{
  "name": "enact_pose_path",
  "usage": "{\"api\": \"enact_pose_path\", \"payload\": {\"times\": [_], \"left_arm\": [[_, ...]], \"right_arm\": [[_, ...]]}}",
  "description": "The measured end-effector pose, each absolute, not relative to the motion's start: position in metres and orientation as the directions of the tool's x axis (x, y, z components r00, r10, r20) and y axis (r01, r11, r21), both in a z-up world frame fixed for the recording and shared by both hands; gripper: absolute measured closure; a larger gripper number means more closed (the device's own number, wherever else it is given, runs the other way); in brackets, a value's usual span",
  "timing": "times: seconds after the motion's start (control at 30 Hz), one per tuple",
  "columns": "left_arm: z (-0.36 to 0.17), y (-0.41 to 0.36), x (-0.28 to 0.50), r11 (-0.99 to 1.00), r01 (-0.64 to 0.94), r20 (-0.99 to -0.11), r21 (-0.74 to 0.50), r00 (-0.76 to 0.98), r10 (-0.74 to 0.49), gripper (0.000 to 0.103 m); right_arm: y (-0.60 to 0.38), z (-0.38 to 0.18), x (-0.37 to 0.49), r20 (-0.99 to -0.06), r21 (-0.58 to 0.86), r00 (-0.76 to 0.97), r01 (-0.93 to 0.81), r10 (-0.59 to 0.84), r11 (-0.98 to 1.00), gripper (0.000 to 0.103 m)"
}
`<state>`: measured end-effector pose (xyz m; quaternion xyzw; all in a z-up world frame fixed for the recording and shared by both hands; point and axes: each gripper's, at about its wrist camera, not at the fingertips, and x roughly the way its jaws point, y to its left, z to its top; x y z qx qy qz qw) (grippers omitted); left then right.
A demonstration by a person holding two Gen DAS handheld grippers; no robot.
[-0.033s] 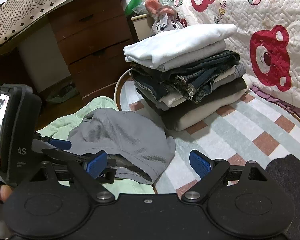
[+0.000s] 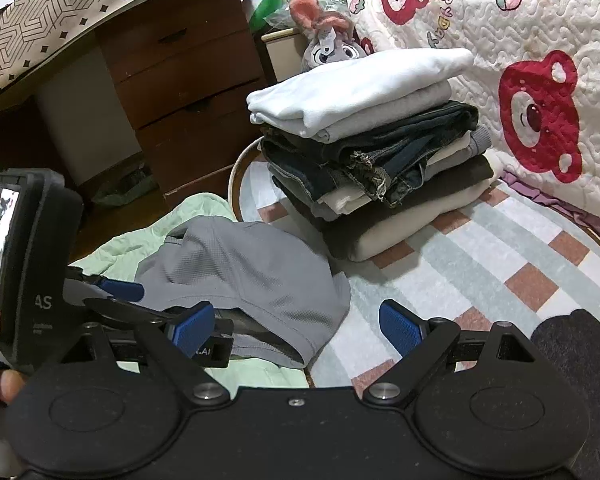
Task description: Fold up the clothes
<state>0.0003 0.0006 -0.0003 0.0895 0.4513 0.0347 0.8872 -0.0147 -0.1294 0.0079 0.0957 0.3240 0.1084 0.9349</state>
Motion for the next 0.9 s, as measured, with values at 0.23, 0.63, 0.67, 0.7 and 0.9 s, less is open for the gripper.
{"api": "enact_pose_path", "payload": {"times": [0.23,0.63,0.67,0.7,0.9], "left_arm": [[-0.0016,0.0033,0.0021,0.986,0.016,-0.803,0.165,0.583,0.125,0.002],[-0.0041,0.008,0.0054,0.992,0.01,-0.814,0.127,0.572,0.098,0.001],[-0.0044,0.0083,0.0058,0.992,0.01,-0.814,0.126,0.572,0.098,0.001],[-0.0048,0.0086,0.0063,0.992,0.009,-0.814,0.126,0.572,0.098,0.001],[-0.0071,0.0084,0.006,0.99,0.015,-0.813,0.137,0.574,0.104,0.001]], "right_arm": [[-0.1285,0.0092,-0.0182,-0.577,0.245,0.775,-0.137,0.258,0.96,0.011],[-0.1287,0.007,-0.0161,-0.587,0.242,0.773,-0.118,0.242,0.963,0.011],[-0.1288,0.0066,-0.0161,-0.588,0.243,0.772,-0.115,0.24,0.963,0.011],[-0.1291,0.0061,-0.0159,-0.59,0.243,0.772,-0.111,0.238,0.963,0.011],[-0.1326,0.0034,-0.0158,-0.596,0.249,0.769,-0.095,0.23,0.964,0.011]]}}
